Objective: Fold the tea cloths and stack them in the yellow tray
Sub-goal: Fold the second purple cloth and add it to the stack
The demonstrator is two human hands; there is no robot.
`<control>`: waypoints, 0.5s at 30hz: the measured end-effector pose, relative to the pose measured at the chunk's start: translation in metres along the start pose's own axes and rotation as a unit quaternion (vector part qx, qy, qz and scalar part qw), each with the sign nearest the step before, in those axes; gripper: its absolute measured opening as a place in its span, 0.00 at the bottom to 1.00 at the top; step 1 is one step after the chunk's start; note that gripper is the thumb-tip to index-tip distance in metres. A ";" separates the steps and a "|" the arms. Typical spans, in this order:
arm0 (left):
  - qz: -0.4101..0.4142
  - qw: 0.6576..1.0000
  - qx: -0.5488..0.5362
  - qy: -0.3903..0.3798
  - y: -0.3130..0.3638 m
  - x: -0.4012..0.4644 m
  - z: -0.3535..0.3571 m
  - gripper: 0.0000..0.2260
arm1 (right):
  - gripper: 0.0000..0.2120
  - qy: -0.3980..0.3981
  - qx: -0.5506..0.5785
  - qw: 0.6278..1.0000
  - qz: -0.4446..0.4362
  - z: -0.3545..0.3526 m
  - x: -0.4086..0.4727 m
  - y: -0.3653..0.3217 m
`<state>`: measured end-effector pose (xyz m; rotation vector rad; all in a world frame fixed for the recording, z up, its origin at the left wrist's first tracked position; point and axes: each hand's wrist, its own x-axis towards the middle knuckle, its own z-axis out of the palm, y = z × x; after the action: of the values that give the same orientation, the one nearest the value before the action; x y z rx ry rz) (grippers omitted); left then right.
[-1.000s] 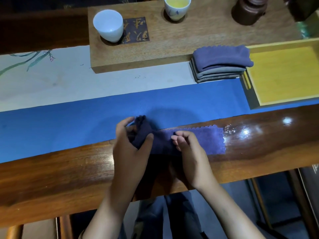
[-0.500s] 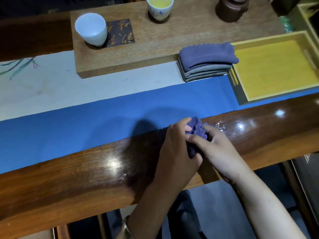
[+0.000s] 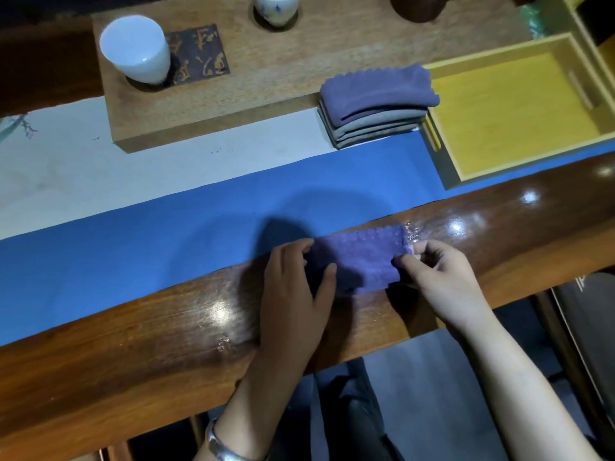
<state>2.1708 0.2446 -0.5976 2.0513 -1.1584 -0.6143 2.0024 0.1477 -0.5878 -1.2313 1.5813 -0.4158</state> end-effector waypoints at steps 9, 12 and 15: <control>-0.153 0.986 0.001 -0.061 0.000 0.003 0.011 0.23 | 0.13 0.089 -0.210 0.973 -0.037 0.008 0.001 0.006; -0.168 0.985 0.013 -0.046 0.002 0.006 0.014 0.24 | 0.13 0.077 -0.215 0.973 -0.033 0.009 0.002 0.007; -0.187 0.979 -0.048 -0.070 0.001 0.011 0.014 0.20 | 0.12 0.064 -0.211 0.975 -0.026 0.006 0.000 0.008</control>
<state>2.1660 0.2299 -0.6066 2.1860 -0.8009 -0.9886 2.0034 0.1531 -0.5964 -1.5964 1.8107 -0.1976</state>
